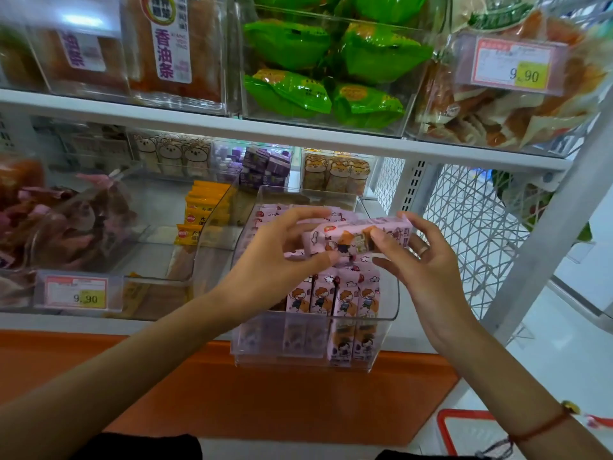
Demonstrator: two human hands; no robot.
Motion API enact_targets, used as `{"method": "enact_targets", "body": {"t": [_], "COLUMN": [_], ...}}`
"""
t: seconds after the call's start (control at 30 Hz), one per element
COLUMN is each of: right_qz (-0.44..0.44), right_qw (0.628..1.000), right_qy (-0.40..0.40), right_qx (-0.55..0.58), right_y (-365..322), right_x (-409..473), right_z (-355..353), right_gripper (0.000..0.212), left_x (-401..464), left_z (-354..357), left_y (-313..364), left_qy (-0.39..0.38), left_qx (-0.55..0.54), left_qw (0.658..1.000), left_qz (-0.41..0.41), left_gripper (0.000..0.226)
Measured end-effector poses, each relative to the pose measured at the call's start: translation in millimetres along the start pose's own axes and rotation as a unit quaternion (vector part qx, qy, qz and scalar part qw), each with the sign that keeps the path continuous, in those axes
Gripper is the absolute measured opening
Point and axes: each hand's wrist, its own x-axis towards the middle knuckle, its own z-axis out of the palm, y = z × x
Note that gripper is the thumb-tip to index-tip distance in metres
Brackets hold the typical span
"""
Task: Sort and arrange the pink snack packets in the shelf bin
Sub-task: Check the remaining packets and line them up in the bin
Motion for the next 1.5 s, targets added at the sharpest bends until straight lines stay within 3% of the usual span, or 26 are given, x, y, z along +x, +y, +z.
{"method": "enact_targets", "body": {"t": [0.17,0.3,0.47,0.63,0.87,0.93,1.07,1.17,1.3,1.4,1.5], "right_qz": [-0.065,-0.013,0.012,0.006,0.004,0.005,0.008,0.005,-0.001,0.005,0.008], "right_qw": [0.983,0.964,0.955,0.957,0.955,0.956,0.96,0.96,0.957,0.956,0.954], "right_qy": [0.054,-0.003,-0.076,-0.094,-0.1,-0.101,-0.099,-0.101,-0.11,-0.113,-0.118], "right_qx": [-0.16,-0.267,-0.287,-0.275,-0.279,-0.274,-0.26,-0.26,-0.268,-0.27,-0.275], "right_y": [6.2,19.3,25.4,23.7,24.5,25.3,25.3,25.3,25.4,25.5,25.3], "right_x": [4.2,6.3,0.4,-2.5,-1.3,-0.7,-0.5,-1.1,-0.5,0.6,0.1], "right_z": [-10.7,-19.5,-22.0,-23.9,-28.1,-28.2,-27.9,-28.0,-28.6,-30.0,-31.1], "right_gripper": [0.053,0.055,0.047,0.041,0.046,0.047,0.049,0.049,0.037,0.036,0.039], "left_x": [20.4,58.0,93.8,103.1,136.4,150.4,162.9,165.0,163.1,165.3,166.3], "left_z": [-2.7,1.1,18.1,17.1,0.7,5.1,26.9,34.9,29.8,25.9,26.2], "left_y": [-4.7,-23.6,-50.5,-54.2,-26.7,-29.6,-47.1,-67.8,-83.8,-77.8,-68.8], "left_qy": [0.117,0.17,0.103,0.0,-0.184,-0.177,-0.072,-0.062,-0.167,-0.201,-0.143], "left_qx": [0.025,0.122,0.227,0.375,0.354,0.347,0.252,0.351,0.446,0.458,0.454], "left_qw": [0.992,0.978,0.968,0.926,0.916,0.921,0.965,0.934,0.879,0.866,0.879], "left_qz": [0.042,0.025,0.016,0.051,0.049,0.018,-0.003,0.016,0.014,0.004,0.029], "left_gripper": [0.038,0.04,0.039,0.043,0.041,0.048,0.041,0.031,0.029,0.036,0.029]}}
